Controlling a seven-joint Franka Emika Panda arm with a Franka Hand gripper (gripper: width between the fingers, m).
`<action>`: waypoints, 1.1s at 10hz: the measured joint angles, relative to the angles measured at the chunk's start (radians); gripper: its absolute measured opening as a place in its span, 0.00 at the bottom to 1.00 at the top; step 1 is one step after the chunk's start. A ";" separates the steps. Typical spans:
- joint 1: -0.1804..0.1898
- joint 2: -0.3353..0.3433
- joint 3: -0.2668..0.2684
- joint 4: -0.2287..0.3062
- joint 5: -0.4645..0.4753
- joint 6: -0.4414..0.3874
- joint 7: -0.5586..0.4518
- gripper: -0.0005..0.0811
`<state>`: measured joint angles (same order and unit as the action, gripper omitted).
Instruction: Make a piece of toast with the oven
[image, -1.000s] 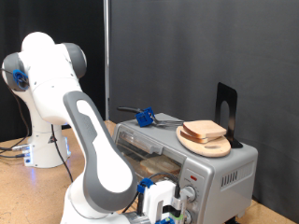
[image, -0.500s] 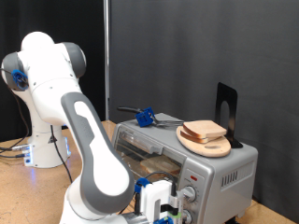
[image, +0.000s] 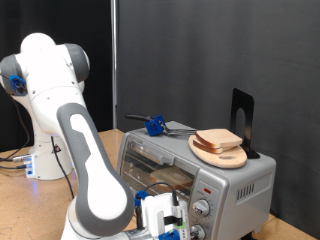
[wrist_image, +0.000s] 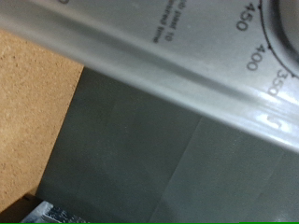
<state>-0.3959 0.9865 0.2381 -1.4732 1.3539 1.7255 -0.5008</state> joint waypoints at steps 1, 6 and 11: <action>-0.005 0.000 0.004 -0.007 0.011 -0.001 -0.028 0.12; -0.025 0.013 0.021 -0.019 0.055 -0.032 -0.166 0.12; -0.030 0.017 0.024 -0.022 0.067 -0.037 -0.187 0.12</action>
<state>-0.4257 1.0033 0.2622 -1.4948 1.4209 1.6881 -0.6878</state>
